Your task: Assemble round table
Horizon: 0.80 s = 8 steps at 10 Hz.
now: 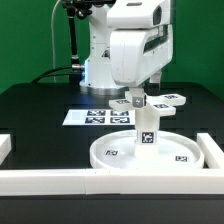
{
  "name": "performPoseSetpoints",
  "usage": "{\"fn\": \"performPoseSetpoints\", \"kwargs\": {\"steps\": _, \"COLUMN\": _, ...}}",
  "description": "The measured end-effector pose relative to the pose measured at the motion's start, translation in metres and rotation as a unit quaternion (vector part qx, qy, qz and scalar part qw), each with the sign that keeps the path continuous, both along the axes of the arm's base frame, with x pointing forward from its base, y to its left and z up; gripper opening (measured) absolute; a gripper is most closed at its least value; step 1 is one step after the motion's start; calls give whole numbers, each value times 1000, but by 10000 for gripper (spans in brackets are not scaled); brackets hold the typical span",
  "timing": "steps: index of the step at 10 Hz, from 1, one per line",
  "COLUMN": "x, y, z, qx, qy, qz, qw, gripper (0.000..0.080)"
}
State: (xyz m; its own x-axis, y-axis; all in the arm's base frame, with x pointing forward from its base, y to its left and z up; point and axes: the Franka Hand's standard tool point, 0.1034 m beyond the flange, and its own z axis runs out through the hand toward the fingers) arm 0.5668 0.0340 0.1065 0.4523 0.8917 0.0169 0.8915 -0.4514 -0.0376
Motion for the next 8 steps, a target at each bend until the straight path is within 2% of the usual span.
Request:
{"fn": "performPoseSetpoints", "kwargs": {"steps": 6, "x": -1, "y": -1, "z": -2, "qx": 0, "qy": 2, "qz": -1, "qw": 1000, "gripper": 647}}
{"fn": "performPoseSetpoints", "kwargs": {"steps": 7, "x": -1, "y": -1, "z": -3, "qx": 0, "qy": 2, "qz": -1, "qw": 1000, "gripper": 480}}
{"fn": "performPoseSetpoints", "kwargs": {"steps": 8, "x": -1, "y": -1, "z": -2, "qx": 0, "qy": 2, "qz": -1, "qw": 1000, "gripper": 433}}
